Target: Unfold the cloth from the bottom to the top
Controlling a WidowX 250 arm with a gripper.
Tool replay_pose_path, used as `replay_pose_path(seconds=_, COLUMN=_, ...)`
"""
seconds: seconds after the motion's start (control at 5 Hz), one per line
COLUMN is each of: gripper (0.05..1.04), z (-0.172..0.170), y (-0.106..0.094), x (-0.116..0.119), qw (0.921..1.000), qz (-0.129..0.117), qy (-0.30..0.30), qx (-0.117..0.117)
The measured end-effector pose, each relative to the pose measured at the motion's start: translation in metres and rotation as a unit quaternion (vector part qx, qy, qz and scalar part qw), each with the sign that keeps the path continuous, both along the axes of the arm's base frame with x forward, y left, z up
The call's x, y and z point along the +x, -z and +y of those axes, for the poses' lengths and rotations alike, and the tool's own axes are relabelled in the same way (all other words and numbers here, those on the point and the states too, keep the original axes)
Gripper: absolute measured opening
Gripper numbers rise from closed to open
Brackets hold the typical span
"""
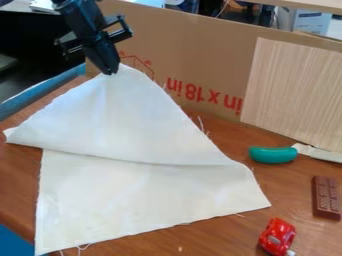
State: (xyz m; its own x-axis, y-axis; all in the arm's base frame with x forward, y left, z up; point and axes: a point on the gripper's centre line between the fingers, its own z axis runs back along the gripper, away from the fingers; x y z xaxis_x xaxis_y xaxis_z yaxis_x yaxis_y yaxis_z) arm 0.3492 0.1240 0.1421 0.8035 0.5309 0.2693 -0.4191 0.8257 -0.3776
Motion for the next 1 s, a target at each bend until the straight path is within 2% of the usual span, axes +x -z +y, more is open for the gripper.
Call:
replay_pose_path(seconds=0.4, gripper=0.050, z=-0.001, y=-0.008, x=0.035, qw=0.9998, qz=-0.006, qy=-0.021, qx=-0.003)
replay_pose_path(seconds=1.0, gripper=0.050, z=-0.019, y=-0.026, x=0.080, qw=0.9989, qz=-0.035, qy=-0.031, qx=-0.003)
